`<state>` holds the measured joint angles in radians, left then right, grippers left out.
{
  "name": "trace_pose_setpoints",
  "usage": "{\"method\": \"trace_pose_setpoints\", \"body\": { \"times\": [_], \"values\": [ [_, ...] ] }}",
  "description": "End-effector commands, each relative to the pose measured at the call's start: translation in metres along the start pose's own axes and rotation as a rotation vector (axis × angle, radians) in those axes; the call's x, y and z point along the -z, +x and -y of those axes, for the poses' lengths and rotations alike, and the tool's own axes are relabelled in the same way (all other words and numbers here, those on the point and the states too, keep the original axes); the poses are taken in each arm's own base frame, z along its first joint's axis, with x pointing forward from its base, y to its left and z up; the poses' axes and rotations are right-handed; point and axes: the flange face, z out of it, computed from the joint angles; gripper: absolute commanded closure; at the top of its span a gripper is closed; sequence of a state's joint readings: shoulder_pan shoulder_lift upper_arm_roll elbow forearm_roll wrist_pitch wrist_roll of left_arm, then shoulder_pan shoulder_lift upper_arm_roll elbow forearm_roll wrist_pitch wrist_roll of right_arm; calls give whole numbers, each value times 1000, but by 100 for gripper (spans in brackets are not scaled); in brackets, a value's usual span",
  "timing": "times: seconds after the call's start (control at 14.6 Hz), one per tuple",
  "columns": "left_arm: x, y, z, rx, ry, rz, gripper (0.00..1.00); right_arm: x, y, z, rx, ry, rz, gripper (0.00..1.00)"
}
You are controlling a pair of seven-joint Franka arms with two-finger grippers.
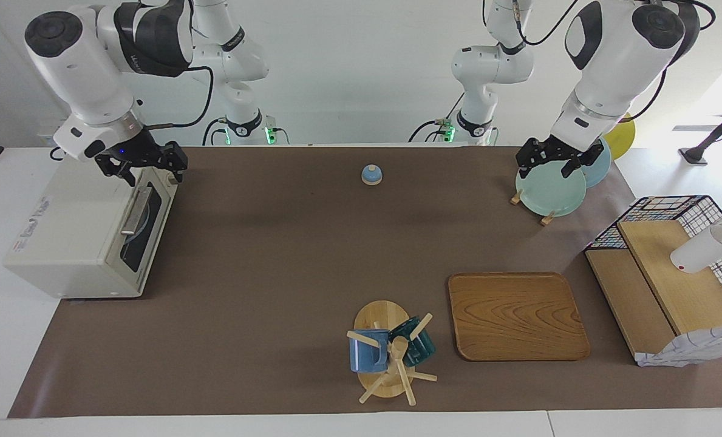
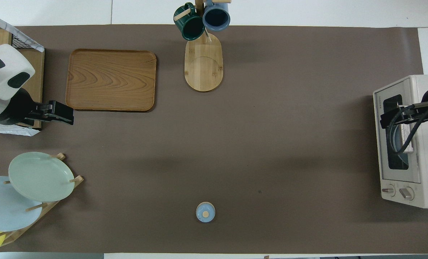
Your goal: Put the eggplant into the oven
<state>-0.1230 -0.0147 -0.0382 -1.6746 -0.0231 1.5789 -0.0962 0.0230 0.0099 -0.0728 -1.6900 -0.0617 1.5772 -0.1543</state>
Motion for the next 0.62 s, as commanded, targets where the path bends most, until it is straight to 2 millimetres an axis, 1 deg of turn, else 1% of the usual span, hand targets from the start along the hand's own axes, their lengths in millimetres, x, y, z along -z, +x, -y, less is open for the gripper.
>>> {"method": "trace_pose_setpoints", "body": {
  "times": [0.0, 0.21, 0.41, 0.55],
  "values": [
    [4, -1, 3, -3, -6, 4, 0, 4, 6, -2, -53, 24, 17, 0],
    [4, -1, 2, -4, -6, 4, 0, 9, 3, -1, -58, 31, 4, 0],
    [4, -1, 3, -3, -6, 4, 0, 8, 4, 0, -50, 30, 1, 0],
    [5, -2, 2, -4, -6, 1, 0, 9, 2, -8, -64, 35, -4, 0]
  ]
}}
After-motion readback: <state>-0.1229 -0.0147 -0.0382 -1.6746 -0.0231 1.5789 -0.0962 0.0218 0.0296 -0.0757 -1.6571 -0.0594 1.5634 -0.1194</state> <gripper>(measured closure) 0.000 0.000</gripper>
